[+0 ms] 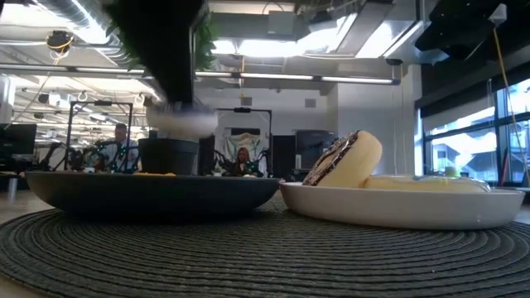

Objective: Pick & Place donuts
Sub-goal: Put the small blue donut onto the black plate

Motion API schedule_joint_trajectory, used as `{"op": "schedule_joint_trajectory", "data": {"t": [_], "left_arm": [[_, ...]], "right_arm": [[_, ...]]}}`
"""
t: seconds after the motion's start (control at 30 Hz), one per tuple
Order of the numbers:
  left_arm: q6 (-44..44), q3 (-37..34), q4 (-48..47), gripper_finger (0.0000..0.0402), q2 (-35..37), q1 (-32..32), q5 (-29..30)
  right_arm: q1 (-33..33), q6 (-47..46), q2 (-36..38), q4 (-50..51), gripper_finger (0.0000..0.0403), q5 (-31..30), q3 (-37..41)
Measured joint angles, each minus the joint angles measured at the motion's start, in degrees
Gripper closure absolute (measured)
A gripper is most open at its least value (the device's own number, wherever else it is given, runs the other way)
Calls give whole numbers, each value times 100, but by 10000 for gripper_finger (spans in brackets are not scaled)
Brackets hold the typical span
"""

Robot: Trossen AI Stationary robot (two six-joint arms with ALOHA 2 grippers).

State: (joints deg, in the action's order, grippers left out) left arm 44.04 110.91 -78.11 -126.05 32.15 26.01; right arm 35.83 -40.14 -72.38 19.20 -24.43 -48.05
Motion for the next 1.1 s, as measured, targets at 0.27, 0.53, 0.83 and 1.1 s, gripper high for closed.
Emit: {"op": "schedule_joint_trajectory", "data": {"t": [0.27,0.53,0.83,1.1], "left_arm": [[-235,-4,-335,387,-171,-51,-38],[-618,-18,-352,387,-32,-33,87],[-155,-1551,700,387,1308,-87,140],[-173,-3335,2864,387,2055,-130,-193]], "right_arm": [[0,-133,0,0,253,2,0],[0,-138,0,0,253,2,0],[0,-134,0,0,253,2,0],[-1,-4,0,-2,253,0,0]]}}
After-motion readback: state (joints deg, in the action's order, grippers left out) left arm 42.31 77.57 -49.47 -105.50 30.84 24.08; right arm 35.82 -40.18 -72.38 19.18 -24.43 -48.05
